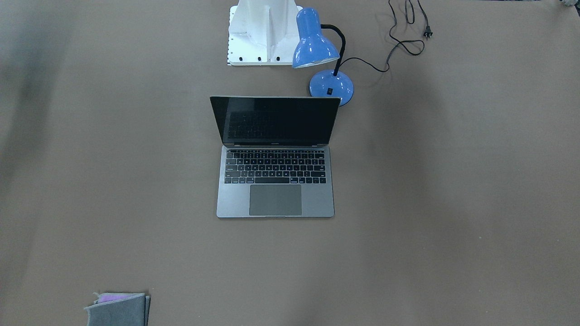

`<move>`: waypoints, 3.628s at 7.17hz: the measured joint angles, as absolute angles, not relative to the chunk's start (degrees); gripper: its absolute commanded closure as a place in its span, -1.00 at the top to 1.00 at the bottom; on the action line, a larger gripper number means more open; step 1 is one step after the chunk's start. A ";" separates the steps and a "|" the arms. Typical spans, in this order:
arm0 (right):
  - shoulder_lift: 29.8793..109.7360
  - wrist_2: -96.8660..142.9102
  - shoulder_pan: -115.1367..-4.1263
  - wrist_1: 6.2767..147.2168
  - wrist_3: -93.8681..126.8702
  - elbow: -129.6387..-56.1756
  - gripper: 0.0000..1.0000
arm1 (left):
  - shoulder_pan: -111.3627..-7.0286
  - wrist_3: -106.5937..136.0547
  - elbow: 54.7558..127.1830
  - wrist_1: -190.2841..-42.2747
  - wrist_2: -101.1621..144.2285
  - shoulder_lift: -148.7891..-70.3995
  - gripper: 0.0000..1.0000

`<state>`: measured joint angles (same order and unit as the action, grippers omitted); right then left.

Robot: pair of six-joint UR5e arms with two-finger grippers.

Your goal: Close laptop

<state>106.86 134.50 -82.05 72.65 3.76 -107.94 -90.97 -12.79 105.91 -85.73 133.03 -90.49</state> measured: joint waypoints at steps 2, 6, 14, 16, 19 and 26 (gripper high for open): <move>105.20 134.98 -82.06 72.41 4.03 -108.85 0.99 | -90.97 -12.61 103.97 -96.05 133.09 -91.65 0.97; 101.55 135.19 -82.09 72.39 4.10 -109.51 0.99 | -90.88 -7.49 100.86 -108.63 135.11 -92.12 0.97; 101.76 141.32 -74.05 62.67 28.59 -113.61 0.95 | -75.90 30.35 101.62 -127.18 149.31 -93.23 0.97; 101.44 140.06 -67.78 51.24 45.03 -114.29 0.90 | -70.90 39.38 103.42 -130.56 148.92 -94.66 0.96; 101.19 130.52 -54.38 45.57 64.00 -121.05 0.85 | -63.14 47.97 106.23 -131.43 148.43 -98.68 0.95; 95.75 120.99 -34.99 45.92 82.46 -127.79 -1.00 | -52.53 62.80 107.90 -138.93 148.30 -99.94 -1.00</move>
